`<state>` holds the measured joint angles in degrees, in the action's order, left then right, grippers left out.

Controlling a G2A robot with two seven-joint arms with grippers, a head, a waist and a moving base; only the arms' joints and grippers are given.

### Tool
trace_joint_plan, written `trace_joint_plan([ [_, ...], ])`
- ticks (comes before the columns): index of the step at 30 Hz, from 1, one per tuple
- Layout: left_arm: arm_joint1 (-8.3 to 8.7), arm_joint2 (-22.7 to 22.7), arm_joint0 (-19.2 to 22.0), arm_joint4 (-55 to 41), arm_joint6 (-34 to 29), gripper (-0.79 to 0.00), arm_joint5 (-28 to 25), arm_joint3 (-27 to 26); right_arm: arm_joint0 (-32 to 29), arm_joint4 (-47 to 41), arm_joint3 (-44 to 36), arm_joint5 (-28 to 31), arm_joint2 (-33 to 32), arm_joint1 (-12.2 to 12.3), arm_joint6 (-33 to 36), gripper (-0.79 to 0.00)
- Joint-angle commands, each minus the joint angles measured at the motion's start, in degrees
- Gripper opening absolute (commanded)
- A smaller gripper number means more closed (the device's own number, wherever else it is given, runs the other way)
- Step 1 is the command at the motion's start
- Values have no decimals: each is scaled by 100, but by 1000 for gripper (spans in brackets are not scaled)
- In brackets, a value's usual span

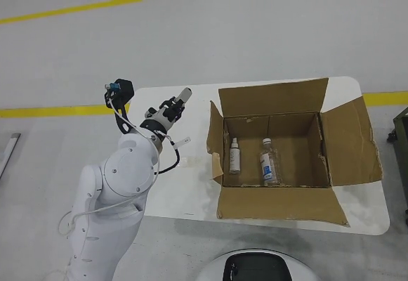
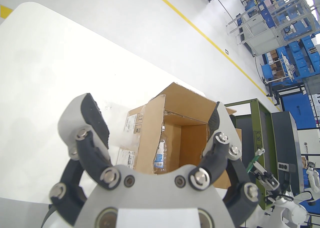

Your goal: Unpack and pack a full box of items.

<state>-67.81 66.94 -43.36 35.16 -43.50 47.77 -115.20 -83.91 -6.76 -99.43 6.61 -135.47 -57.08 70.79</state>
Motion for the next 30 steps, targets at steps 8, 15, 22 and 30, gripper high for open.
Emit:
trace_joint_plan([
  [8,0,0,0,0,0,0,0,0,-84,-1763,-257,99,279,17,356,-785],
  [15,0,0,0,0,0,0,0,0,-26,-1972,-685,-54,1140,35,187,-785],
  [22,0,0,0,0,0,0,0,0,273,-959,-1171,-132,2112,101,-160,-785],
  [30,0,0,0,0,0,0,0,0,550,-282,-1196,-318,2961,128,-338,-785],
])
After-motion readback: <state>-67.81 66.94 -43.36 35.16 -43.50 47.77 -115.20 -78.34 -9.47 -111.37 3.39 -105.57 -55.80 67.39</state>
